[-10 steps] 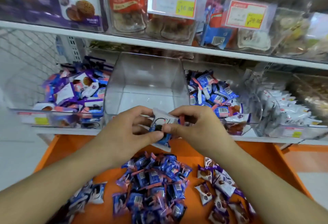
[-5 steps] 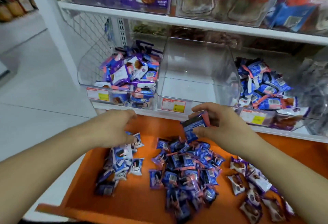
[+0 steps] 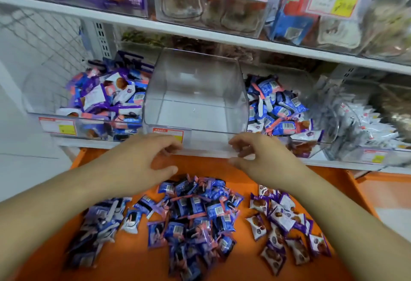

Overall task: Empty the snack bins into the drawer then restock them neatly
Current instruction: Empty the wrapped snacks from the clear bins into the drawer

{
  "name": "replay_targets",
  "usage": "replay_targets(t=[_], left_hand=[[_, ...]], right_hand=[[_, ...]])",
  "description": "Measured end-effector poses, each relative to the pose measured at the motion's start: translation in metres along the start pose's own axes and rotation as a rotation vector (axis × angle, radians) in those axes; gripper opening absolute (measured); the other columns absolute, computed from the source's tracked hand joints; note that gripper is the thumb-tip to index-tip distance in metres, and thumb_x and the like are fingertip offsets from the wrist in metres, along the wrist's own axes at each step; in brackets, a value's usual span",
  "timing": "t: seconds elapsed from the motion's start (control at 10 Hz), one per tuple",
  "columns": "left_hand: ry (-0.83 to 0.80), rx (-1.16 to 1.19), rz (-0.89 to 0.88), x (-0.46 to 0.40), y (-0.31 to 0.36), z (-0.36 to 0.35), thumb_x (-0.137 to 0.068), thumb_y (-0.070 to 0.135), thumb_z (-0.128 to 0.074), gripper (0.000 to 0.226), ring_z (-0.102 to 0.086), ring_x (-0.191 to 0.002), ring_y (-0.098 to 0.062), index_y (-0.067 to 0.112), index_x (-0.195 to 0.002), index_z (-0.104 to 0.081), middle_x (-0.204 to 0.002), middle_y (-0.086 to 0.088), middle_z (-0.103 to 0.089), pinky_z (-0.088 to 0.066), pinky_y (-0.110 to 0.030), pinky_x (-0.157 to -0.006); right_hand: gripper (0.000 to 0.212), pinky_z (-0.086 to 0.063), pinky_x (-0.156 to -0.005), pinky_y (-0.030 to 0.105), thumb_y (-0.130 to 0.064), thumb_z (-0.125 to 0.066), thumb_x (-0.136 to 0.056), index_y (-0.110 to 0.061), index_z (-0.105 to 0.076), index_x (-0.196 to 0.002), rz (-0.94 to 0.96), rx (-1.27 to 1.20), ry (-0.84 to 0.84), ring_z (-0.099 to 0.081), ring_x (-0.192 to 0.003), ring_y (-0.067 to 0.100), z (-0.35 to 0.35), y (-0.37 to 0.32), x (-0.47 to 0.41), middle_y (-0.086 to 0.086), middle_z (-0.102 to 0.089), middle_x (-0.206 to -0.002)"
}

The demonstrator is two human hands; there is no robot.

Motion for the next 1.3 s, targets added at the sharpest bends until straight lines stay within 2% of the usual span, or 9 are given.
replay_targets(t=[0.2,0.4,0.5,0.6,0.7,0.9,1.0,1.2,1.3], left_hand=[[0.101,-0.091,-0.051,-0.026,0.056,0.005,-0.094,0.064,-0.055,0.067,-0.021,-0.142,0.015,0.063,-0.150,-0.020,-0.153,0.047,-0.015,-0.026,-0.023,-0.118],[0.053,-0.248,-0.008,-0.068,0.044,-0.027,-0.092,0.080,-0.035,0.084,0.027,-0.148,0.008,0.057,-0.155,0.016,-0.161,0.033,0.027,0.016,-0.027,-0.123],[0.009,-0.321,-0.020,-0.075,0.035,-0.037,-0.081,0.087,-0.018,0.087,0.031,-0.147,0.005,0.058,-0.150,0.027,-0.155,0.036,0.034,0.024,-0.026,-0.119],[0.043,-0.290,-0.034,-0.080,0.026,-0.040,-0.079,0.086,-0.031,0.089,0.005,-0.153,0.004,0.059,-0.157,0.003,-0.163,0.037,0.003,0.018,-0.023,-0.120],[0.039,-0.245,0.011,-0.082,0.016,-0.047,-0.072,0.070,-0.069,0.097,-0.038,-0.147,-0.012,0.037,-0.158,-0.038,-0.158,0.015,-0.045,0.007,-0.025,-0.125],[0.134,-0.267,-0.047,-0.083,0.024,-0.047,-0.067,0.062,-0.070,0.092,-0.051,-0.138,-0.019,0.029,-0.151,-0.052,-0.150,0.008,-0.055,0.001,-0.026,-0.124],[-0.014,-0.256,0.044,-0.079,0.031,-0.038,-0.082,0.076,-0.045,0.087,-0.018,-0.150,0.000,0.054,-0.159,-0.015,-0.161,0.033,-0.017,0.007,-0.029,-0.125],[0.001,-0.258,0.030,-0.075,0.027,-0.041,-0.084,0.083,-0.029,0.086,0.012,-0.141,0.012,0.060,-0.153,0.016,-0.156,0.040,0.011,0.019,-0.027,-0.120],[0.012,-0.269,0.029,-0.076,0.035,-0.035,-0.084,0.084,-0.025,0.087,0.019,-0.142,0.011,0.057,-0.154,0.019,-0.157,0.038,0.020,0.020,-0.026,-0.121]], right_hand=[[0.018,-0.048,-0.074,0.010,-0.025,-0.076,-0.093,-0.032,-0.071,-0.109,0.020,-0.174,0.346,-0.065,-0.086,-0.001,0.052,0.025,-0.006,-0.015,-0.071,-0.095],[0.089,-0.042,-0.112,0.033,-0.036,-0.086,-0.083,-0.043,-0.035,-0.156,-0.043,-0.124,0.448,-0.045,-0.140,0.018,0.077,0.066,-0.039,0.000,-0.039,-0.155],[0.113,-0.034,-0.123,0.049,-0.049,-0.093,-0.071,-0.066,-0.016,-0.152,-0.087,-0.143,0.329,-0.018,-0.157,0.029,0.082,0.081,-0.073,0.003,-0.011,-0.168],[0.119,-0.028,-0.127,0.049,-0.052,-0.095,-0.065,-0.078,-0.010,-0.145,-0.074,-0.123,0.237,-0.004,-0.160,0.026,0.086,0.085,-0.112,0.000,-0.002,-0.171],[0.122,-0.031,-0.123,0.037,-0.044,-0.094,-0.065,-0.066,-0.013,-0.155,-0.092,-0.065,0.188,-0.007,-0.161,0.024,0.085,0.089,-0.146,-0.007,0.000,-0.174],[0.081,-0.054,-0.101,0.037,-0.031,-0.081,-0.077,-0.044,-0.048,-0.150,0.005,0.067,0.356,-0.060,-0.126,0.024,0.070,0.089,-0.163,-0.003,-0.061,-0.144],[0.063,-0.058,-0.097,0.035,-0.023,-0.082,-0.085,-0.039,-0.061,-0.142,0.012,0.032,0.487,-0.067,-0.113,0.023,0.071,0.091,-0.150,-0.003,-0.069,-0.134],[0.055,-0.049,-0.088,0.006,-0.003,-0.076,-0.084,-0.035,-0.071,-0.129,-0.047,-0.195,0.600,-0.065,-0.111,0.007,0.090,0.100,-0.117,-0.014,-0.071,-0.126],[0.047,-0.060,-0.079,0.031,-0.006,-0.080,-0.086,-0.039,-0.072,-0.118,-0.070,-0.398,0.642,-0.072,-0.088,0.006,0.100,0.090,-0.084,-0.016,-0.076,-0.105]])
Point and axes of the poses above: each hand's wrist, its own x-axis away from the middle knuckle, its own z-axis out of the back of the hand, y = z × x, the point moved 4 cm from there along -x, towards the middle knuckle
